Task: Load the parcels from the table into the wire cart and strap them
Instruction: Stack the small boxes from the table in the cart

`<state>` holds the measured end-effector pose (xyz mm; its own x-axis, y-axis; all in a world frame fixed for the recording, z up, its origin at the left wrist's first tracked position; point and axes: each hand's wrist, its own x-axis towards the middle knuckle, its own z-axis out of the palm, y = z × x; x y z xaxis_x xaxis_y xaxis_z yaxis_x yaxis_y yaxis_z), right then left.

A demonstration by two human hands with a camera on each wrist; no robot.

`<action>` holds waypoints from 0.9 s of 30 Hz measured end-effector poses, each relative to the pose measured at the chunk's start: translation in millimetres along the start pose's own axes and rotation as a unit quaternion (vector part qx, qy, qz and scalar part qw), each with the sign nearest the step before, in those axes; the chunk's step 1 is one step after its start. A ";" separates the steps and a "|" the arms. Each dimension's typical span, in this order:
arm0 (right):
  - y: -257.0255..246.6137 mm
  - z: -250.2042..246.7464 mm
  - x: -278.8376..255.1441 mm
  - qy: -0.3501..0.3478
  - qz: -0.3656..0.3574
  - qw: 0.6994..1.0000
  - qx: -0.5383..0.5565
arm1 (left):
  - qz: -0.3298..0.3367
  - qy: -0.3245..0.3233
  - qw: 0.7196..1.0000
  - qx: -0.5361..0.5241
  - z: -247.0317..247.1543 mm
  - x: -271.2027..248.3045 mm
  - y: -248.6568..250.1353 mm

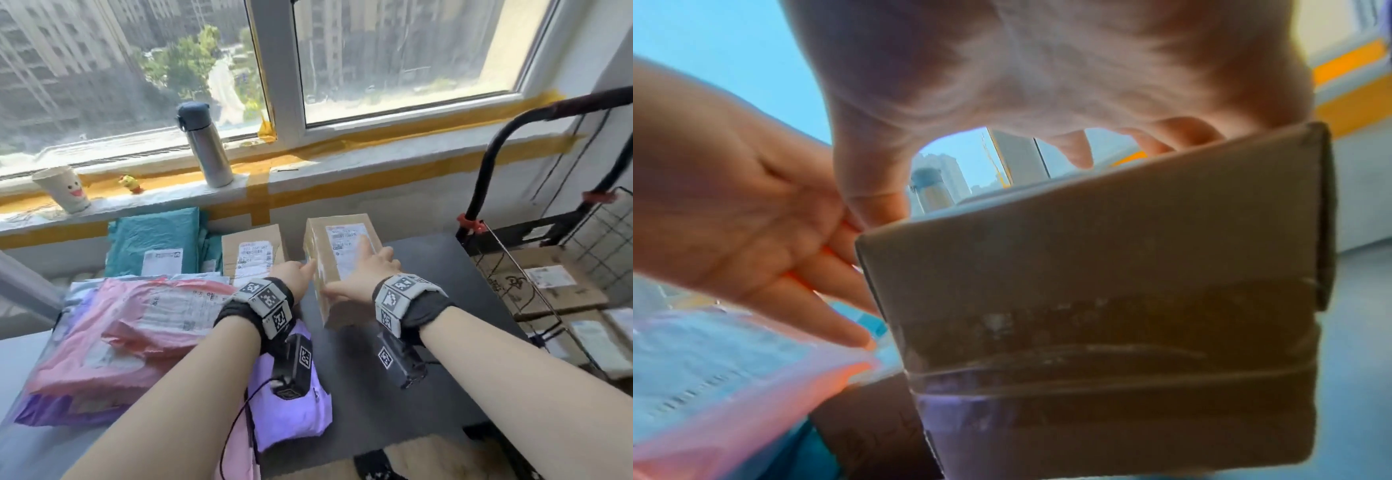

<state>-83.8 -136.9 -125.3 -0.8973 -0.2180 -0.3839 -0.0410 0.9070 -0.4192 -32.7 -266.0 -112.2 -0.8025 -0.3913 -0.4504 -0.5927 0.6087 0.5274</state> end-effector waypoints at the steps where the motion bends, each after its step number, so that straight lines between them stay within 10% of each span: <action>1: 2.9 -7.0 -12.1 0.009 -0.006 1.000 0.008 | 0.002 -0.005 1.000 -0.021 1.4 -6.4 4.3; 9: 46.2 -48.3 -90.3 0.109 -0.029 0.991 0.069 | 0.077 -0.074 0.975 -0.195 18.7 -53.7 54.2; 27: 314.1 -179.9 -173.4 0.214 0.061 0.914 0.341 | 0.271 -0.125 0.948 -0.114 186.3 -159.3 246.8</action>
<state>-20.1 250.6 -42.3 -0.9727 0.1619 -0.1661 0.2224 0.4483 -0.8658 -38.5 75.2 -44.5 -0.9692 0.1292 -0.2098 -0.1198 0.4967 0.8596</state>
